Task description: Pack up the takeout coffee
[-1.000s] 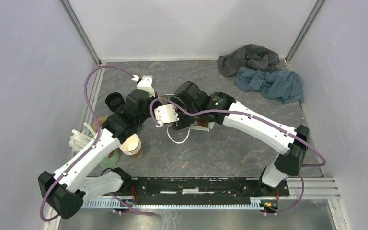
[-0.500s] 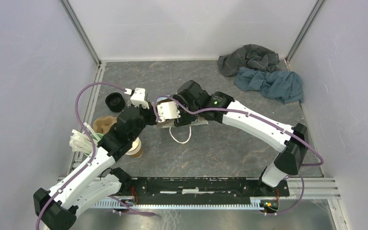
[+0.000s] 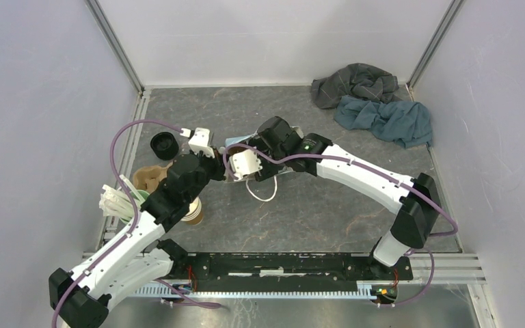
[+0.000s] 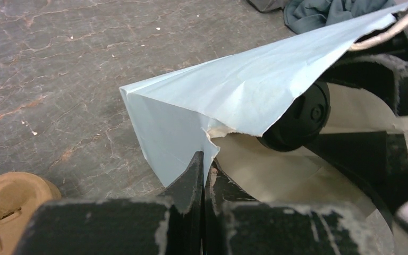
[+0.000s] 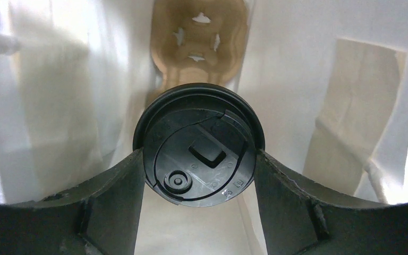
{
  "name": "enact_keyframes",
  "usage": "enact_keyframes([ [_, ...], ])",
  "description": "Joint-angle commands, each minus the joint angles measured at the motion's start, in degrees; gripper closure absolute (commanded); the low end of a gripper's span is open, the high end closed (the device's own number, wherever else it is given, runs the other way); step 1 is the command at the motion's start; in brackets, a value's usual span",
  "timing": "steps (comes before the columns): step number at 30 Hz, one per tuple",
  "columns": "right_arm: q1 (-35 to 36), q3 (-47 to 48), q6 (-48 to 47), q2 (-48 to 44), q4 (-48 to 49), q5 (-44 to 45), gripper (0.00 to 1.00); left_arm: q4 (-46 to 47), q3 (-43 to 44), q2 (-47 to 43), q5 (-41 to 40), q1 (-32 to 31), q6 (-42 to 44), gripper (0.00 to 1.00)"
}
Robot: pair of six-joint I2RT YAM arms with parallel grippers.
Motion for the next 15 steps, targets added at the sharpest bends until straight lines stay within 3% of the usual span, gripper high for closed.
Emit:
enact_keyframes([
  [1,-1.3,3.5,-5.5,1.1,1.0,-0.5,1.0,1.6,-0.1,-1.8,1.5,-0.1,3.1,0.98],
  [15,-2.6,7.0,-10.9,4.9,-5.7,-5.8,1.0,0.6,-1.9,-3.5,2.1,-0.1,2.9,0.98],
])
